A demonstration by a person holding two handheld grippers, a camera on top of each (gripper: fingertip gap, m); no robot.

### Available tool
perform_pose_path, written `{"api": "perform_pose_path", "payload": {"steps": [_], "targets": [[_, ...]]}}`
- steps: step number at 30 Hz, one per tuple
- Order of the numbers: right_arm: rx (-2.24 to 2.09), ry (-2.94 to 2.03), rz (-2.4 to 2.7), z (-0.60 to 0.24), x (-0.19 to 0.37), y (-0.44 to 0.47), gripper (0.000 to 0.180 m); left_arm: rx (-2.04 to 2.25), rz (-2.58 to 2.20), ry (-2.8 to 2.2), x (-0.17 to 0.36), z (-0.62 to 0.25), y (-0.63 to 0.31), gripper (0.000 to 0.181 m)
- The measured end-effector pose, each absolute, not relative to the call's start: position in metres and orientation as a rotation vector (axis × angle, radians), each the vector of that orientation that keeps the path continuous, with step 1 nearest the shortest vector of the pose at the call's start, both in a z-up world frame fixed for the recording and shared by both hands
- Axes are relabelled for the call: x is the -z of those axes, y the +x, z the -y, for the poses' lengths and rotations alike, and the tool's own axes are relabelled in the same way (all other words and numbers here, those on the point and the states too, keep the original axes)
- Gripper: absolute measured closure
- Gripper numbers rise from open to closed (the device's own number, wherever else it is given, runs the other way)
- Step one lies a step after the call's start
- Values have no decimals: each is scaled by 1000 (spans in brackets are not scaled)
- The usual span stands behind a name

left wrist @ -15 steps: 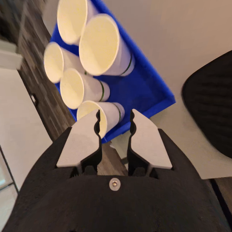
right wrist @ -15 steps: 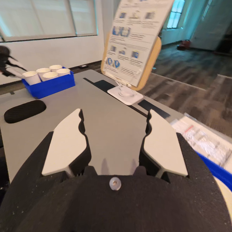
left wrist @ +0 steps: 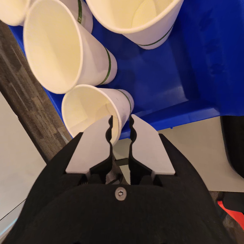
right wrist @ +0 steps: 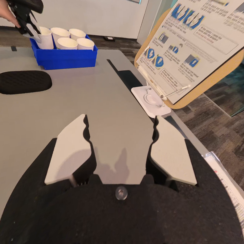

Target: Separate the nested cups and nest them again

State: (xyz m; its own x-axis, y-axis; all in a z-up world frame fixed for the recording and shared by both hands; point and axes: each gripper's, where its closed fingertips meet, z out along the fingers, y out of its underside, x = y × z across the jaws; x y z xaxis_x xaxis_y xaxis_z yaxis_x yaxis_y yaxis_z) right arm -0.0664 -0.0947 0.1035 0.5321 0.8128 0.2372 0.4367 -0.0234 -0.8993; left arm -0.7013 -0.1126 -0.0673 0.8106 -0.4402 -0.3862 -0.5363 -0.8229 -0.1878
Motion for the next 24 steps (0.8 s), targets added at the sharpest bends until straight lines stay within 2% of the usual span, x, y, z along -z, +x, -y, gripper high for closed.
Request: {"api": "perform_pose_path", "payload": {"steps": [2,7,12,20,24], "targets": [[-418,-1679,1090,91,-95,-67,87,-485,-772,-2741,74,113,-704,169],[-400,-1728,1087,82,-82,-62,87,-413,-845,-2815,77,121,-698,180],[-431,-1735,1084,80,-78,-59,88,-346,-908,-2889,70,139,-694,181],[-474,-1741,1120,78,-70,-72,91,-287,-1131,-2754,12,163,-662,181],[-648,-1587,1251,99,-78,-131,93,-153,-1447,-2518,-28,176,-586,181]]}}
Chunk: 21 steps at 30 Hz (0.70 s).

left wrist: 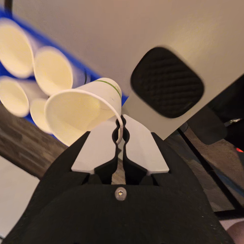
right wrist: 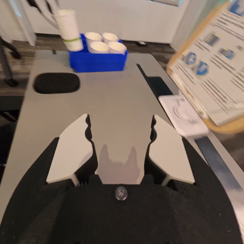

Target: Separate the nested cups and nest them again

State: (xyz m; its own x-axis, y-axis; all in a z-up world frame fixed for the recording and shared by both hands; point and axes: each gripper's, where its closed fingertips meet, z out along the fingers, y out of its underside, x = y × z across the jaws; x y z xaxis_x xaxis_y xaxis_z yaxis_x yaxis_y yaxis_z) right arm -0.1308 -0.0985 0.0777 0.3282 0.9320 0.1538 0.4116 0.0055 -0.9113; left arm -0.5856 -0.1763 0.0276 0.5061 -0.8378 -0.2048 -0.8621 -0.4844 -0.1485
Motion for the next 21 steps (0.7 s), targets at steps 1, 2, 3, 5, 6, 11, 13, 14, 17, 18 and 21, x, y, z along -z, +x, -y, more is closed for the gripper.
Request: {"api": "perform_pose_path", "payload": {"steps": [1,2,3,5,6,11,13,14,17,18,21], "targets": [[-722,-1528,1301,109,-79,-152,93,-111,-1540,-2433,-37,180,-559,181],[-811,-1464,1353,123,-81,-173,93,-73,-1635,-2338,-45,185,-530,181],[-902,-1395,1399,139,-84,-194,93,-41,-1725,-2230,-52,189,-502,181],[-1051,-1280,1466,167,-86,-229,92,42,-1896,-2026,-61,202,-445,181],[-1103,-1256,1492,178,-84,-243,92,73,-1970,-1943,-63,209,-420,181],[-1124,-1254,1591,203,-65,-272,85,100,-2233,-1637,-61,233,-332,181],[-1175,-1265,1595,208,-64,-273,84,101,-2307,-1570,-58,240,-311,181],[-1194,-1268,1596,210,-65,-273,84,105,-2339,-1543,-56,244,-302,181],[-1310,-1252,1630,221,-65,-270,87,99,-2398,-1479,-53,250,-284,181],[-1343,-1257,1645,224,-64,-269,87,98,-2411,-1459,-53,251,-279,181],[-1386,-1262,1685,230,-60,-266,90,110,-2431,-1397,-54,256,-269,181]]}}
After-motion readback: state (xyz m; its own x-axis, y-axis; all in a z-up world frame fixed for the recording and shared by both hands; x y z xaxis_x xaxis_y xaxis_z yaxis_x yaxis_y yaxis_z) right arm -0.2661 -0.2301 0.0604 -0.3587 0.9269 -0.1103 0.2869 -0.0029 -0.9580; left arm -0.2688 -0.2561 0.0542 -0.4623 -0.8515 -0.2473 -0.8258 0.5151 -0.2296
